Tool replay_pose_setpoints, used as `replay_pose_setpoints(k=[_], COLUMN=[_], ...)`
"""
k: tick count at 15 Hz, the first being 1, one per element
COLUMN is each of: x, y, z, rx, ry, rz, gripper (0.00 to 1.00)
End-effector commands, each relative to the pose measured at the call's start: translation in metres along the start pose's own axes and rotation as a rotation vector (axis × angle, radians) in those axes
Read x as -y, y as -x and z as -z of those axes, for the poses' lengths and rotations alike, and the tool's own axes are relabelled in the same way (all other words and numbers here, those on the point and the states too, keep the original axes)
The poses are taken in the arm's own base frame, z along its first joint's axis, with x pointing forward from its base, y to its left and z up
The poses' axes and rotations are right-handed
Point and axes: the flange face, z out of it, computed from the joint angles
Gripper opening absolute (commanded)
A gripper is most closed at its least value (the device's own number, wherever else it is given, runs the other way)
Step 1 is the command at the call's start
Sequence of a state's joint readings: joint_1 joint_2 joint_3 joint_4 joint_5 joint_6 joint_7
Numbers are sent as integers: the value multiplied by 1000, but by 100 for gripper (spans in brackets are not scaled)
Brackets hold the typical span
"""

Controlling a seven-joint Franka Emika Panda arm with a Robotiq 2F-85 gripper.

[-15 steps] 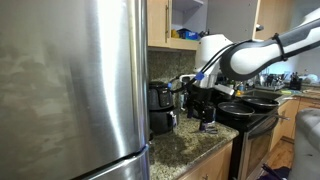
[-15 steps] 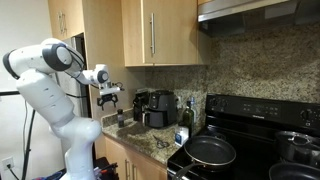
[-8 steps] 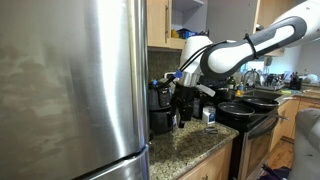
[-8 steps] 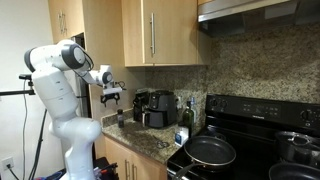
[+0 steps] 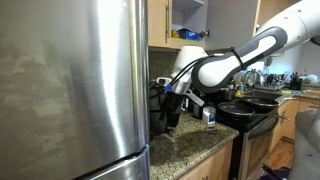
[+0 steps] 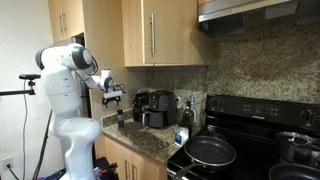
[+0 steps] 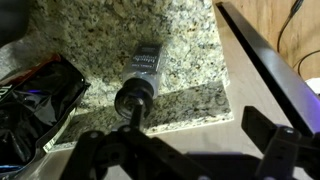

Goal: Move the object from the left to the right

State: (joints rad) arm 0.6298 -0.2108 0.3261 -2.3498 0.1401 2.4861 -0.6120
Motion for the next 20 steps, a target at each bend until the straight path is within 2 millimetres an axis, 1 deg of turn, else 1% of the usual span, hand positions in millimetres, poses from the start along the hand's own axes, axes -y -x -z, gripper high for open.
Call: replay_pose_setpoints(k=[1,3,4,7,8,10,12,13,14,16,17,18,19,20], x=[-6,3,1,5,-5,-17,-25,-26,-25,-18,-14,-11,-17,-14], y=[-18,-19,-14,-17,-12,-13,-13,-14,-14,-13,-11,-10,-13,-13], z=[-2,-1,0,0,-7,-8,-7,-9,-12,-19,-20,-16,-16,-17], rx=[-48,-27,-31,-32,-20,-86,-126,-142,-137,-95,-73,-69,-91,-87], ry=[57,47,45,44,69,86,122,120,125,85,72,74,87,83], rz=[-79,-94,-83,-91,-128,-190,-241,-265,-281,-298,-311,-332,-304,-313], gripper=[100,100,100,100,100,100,100,100,100,100,100,100,100,100])
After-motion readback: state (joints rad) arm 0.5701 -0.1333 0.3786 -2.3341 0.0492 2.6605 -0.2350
